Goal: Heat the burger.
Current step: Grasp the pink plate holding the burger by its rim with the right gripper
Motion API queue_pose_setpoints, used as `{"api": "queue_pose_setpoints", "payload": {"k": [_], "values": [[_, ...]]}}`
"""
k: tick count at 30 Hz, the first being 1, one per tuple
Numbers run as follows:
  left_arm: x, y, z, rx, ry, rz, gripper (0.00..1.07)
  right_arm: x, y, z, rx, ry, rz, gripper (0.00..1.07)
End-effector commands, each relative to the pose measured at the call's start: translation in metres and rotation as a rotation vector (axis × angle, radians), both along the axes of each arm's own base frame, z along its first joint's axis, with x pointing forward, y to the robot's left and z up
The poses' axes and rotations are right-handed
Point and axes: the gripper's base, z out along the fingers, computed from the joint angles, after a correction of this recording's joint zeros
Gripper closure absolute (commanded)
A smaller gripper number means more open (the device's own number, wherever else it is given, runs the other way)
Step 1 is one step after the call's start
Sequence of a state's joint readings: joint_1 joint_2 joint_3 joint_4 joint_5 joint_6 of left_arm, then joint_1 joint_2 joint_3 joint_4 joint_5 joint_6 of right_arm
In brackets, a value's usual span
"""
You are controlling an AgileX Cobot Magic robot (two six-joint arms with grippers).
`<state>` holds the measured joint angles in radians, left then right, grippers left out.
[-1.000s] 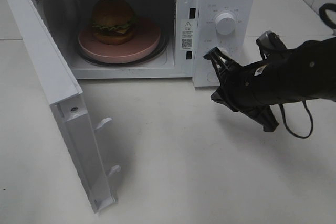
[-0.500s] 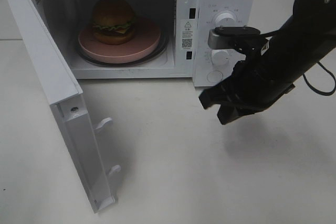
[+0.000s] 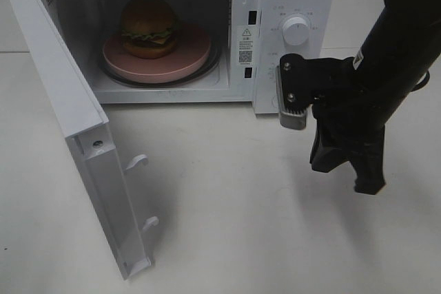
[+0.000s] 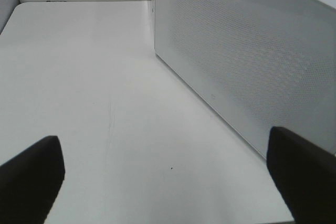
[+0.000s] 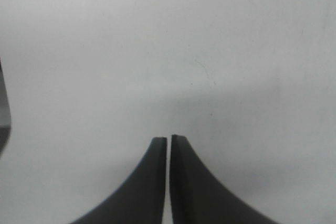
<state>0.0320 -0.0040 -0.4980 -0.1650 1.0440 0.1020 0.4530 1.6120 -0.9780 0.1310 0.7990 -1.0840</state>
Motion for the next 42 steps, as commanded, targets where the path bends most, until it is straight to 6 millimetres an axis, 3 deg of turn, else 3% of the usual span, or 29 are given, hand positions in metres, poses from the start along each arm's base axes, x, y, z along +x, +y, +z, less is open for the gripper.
{"api": "queue_pose_setpoints", "payload": {"k": [1,4,6,7,10,11,13,14,17,25,30,33,35,42], "values": [[-0.003,0.0,0.001,-0.011,-0.036,0.007,0.05,0.002,-0.002,0.005,-0.036,-0.066,0.235,1.0],[-0.003,0.0,0.001,-0.011,-0.036,0.007,0.05,0.004,-0.003,0.006,-0.067,-0.105,0.368,0.92],[-0.003,0.0,0.001,-0.011,-0.036,0.007,0.05,0.008,-0.004,0.006,-0.094,-0.144,0.408,0.79],[-0.003,0.0,0.001,-0.011,-0.036,0.007,0.05,0.01,-0.005,0.006,-0.115,-0.172,0.419,0.65],[-0.003,0.0,0.001,-0.011,-0.036,0.007,0.05,0.01,-0.004,0.006,-0.127,-0.181,0.431,0.6],[-0.003,0.0,0.001,-0.011,-0.036,0.007,0.05,0.011,-0.002,0.007,-0.143,-0.207,0.434,0.46],[-0.003,0.0,0.001,-0.011,-0.036,0.007,0.05,0.011,0.0,0.007,-0.144,-0.216,0.423,0.4],[-0.003,0.0,0.001,-0.011,-0.036,0.007,0.05,0.011,0.004,0.008,-0.135,-0.232,0.385,0.28],[-0.003,0.0,0.001,-0.011,-0.036,0.007,0.05,0.011,0.008,0.008,-0.117,-0.255,0.335,0.15],[-0.003,0.0,0.001,-0.011,-0.036,0.007,0.05,0.022,0.018,0.026,-0.107,-0.344,0.327,0.14],[-0.003,0.0,0.001,-0.011,-0.036,0.007,0.05,0.034,0.043,0.045,-0.076,-0.451,0.358,0.15],[-0.003,0.0,0.001,-0.011,-0.036,0.007,0.05,0.036,0.047,0.046,-0.069,-0.462,0.363,0.15],[-0.003,0.0,0.001,-0.011,-0.036,0.007,0.05,0.044,0.062,0.048,-0.044,-0.504,0.384,0.15],[-0.003,0.0,0.001,-0.011,-0.036,0.007,0.05,0.059,0.083,0.042,-0.024,-0.528,0.404,0.16]]}}
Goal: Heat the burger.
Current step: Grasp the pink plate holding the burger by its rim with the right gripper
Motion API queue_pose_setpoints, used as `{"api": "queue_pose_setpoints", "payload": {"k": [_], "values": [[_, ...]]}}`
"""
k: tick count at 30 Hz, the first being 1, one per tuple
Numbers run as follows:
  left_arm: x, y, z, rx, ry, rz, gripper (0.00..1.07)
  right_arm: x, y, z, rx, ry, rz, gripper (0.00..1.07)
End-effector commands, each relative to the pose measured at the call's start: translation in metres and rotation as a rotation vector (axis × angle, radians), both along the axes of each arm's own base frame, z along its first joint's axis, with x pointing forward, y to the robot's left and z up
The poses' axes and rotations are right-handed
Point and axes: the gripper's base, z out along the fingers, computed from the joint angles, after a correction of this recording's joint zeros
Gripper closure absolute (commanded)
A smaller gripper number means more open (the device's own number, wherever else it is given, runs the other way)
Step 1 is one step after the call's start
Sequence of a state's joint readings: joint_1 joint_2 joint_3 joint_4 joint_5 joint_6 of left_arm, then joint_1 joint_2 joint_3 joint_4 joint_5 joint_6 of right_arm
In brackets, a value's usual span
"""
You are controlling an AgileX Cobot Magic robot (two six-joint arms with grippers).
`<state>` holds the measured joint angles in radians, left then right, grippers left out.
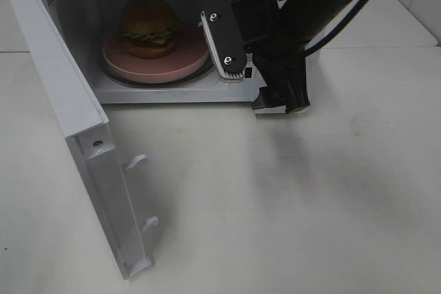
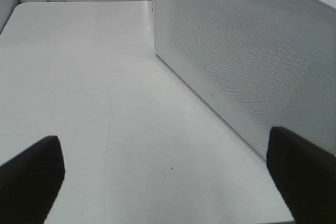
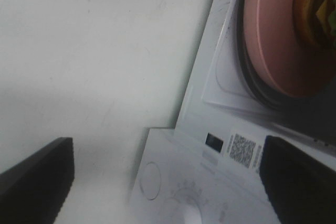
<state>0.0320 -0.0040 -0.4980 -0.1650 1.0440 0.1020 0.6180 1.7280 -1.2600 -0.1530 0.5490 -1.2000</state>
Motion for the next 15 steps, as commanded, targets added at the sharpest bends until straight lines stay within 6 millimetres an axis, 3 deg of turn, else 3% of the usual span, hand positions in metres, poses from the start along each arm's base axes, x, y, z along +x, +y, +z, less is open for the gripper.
{"api": "queue_pose_setpoints", "payload": {"k": [1,15], "values": [[-0.003,0.0,0.001,-0.011,-0.036,0.007,0.05,0.01,0.012,-0.002,0.02,-0.022,0.007,0.17],[-0.003,0.0,0.001,-0.011,-0.036,0.007,0.05,0.052,0.043,-0.032,0.043,-0.035,0.011,0.18]]}}
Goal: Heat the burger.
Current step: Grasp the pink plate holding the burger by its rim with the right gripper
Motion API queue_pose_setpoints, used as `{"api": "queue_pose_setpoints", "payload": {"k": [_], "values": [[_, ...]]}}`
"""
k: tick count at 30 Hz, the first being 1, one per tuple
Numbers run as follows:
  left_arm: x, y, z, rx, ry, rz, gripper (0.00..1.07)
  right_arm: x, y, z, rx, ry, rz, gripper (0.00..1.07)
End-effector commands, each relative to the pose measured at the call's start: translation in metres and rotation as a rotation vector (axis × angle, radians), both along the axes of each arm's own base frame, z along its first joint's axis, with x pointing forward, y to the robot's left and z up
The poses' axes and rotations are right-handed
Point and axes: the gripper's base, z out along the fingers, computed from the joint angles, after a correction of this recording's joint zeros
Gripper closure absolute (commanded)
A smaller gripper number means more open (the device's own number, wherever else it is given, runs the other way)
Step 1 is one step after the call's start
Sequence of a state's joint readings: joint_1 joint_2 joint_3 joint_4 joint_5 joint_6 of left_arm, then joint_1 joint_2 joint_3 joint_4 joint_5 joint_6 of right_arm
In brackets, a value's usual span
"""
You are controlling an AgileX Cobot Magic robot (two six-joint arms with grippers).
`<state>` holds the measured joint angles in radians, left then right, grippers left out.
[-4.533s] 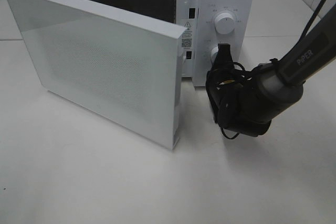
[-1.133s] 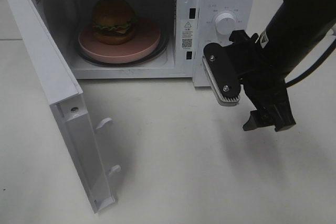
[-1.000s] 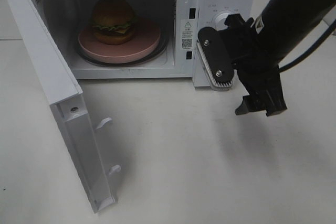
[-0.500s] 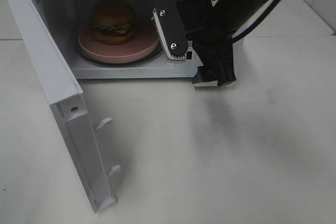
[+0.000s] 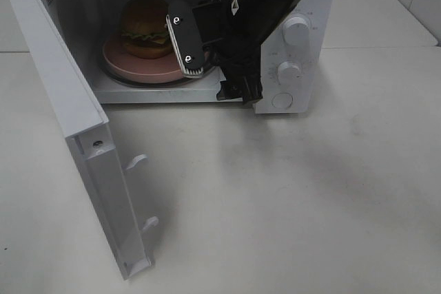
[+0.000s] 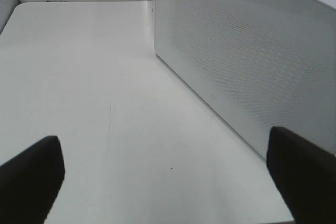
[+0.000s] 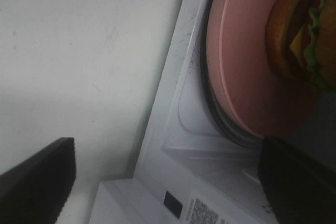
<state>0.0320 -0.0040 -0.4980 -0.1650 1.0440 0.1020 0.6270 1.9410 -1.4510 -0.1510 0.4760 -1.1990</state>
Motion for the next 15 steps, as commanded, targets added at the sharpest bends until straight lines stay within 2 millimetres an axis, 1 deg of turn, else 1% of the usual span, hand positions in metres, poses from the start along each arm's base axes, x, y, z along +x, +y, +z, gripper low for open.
{"api": "queue_pose_setpoints", "payload": {"k": [1,3,4,5,7,8,9,11,13,14,15], "values": [[-0.003,0.0,0.001,-0.011,-0.036,0.007,0.05,0.012,0.01,-0.009,0.009,0.002,-0.007,0.18],[-0.003,0.0,0.001,-0.011,-0.036,0.007,0.05,0.015,0.012,-0.011,0.011,-0.001,-0.006,0.18],[-0.003,0.0,0.001,-0.011,-0.036,0.007,0.05,0.02,0.016,-0.016,0.014,-0.003,-0.006,0.19],[-0.003,0.0,0.001,-0.011,-0.036,0.007,0.05,0.02,0.016,-0.016,0.014,-0.003,-0.006,0.19],[-0.003,0.0,0.001,-0.011,-0.036,0.007,0.05,0.029,0.022,-0.024,0.026,-0.006,-0.014,0.19],[-0.003,0.0,0.001,-0.011,-0.036,0.007,0.05,0.029,0.022,-0.024,0.026,-0.006,-0.014,0.19],[-0.003,0.0,0.001,-0.011,-0.036,0.007,0.05,0.034,0.026,-0.031,0.029,0.001,-0.023,0.2],[-0.003,0.0,0.001,-0.011,-0.036,0.007,0.05,0.037,0.028,-0.035,0.028,0.004,-0.026,0.2],[-0.003,0.0,0.001,-0.011,-0.036,0.007,0.05,0.044,0.033,-0.045,0.025,0.009,-0.026,0.2],[-0.003,0.0,0.001,-0.011,-0.036,0.007,0.05,0.044,0.033,-0.045,0.025,0.009,-0.026,0.2],[-0.003,0.0,0.001,-0.011,-0.036,0.007,0.05,0.049,0.037,-0.05,0.027,0.007,-0.026,0.21]]}}
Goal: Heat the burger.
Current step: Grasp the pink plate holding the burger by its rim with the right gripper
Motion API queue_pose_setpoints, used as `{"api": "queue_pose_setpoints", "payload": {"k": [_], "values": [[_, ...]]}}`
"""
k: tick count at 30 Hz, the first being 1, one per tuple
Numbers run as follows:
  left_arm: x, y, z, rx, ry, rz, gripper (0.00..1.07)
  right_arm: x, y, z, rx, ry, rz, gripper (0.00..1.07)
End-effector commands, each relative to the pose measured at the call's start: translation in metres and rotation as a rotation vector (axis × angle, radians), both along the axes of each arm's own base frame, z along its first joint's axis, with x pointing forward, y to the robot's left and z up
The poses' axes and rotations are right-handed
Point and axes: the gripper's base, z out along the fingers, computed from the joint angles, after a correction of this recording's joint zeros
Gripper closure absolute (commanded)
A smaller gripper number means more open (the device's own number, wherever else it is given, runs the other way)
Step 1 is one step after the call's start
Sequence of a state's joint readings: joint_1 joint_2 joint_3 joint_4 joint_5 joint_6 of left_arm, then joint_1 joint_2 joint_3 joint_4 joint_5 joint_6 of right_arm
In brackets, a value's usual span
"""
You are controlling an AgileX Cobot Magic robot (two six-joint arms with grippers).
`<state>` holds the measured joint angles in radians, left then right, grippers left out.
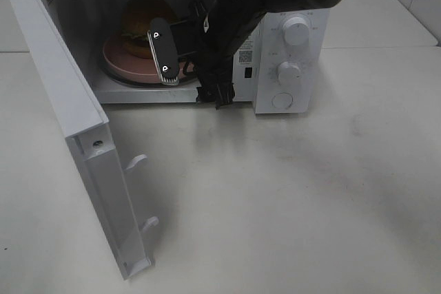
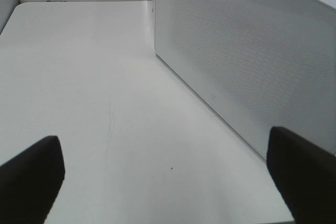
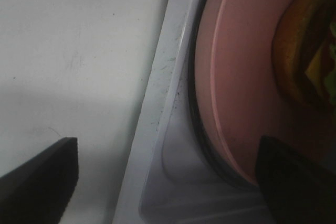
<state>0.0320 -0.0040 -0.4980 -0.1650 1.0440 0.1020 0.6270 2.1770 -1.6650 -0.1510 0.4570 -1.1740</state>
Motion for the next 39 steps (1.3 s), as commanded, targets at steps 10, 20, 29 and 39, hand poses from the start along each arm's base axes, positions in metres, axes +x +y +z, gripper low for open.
{"api": "queue_pose_setpoints", "payload": {"k": [10,20,29,39], "values": [[-0.003,0.0,0.001,-0.011,-0.036,0.007,0.05,0.034,0.025,-0.027,0.017,0.025,-0.06,0.22],[-0.003,0.0,0.001,-0.011,-0.036,0.007,0.05,0.059,0.025,-0.031,0.047,0.027,-0.103,0.26],[-0.003,0.0,0.001,-0.011,-0.036,0.007,0.05,0.064,0.025,-0.045,0.052,0.049,-0.116,0.52],[-0.003,0.0,0.001,-0.011,-0.036,0.007,0.05,0.064,0.025,-0.058,0.042,0.073,-0.117,1.07]]}}
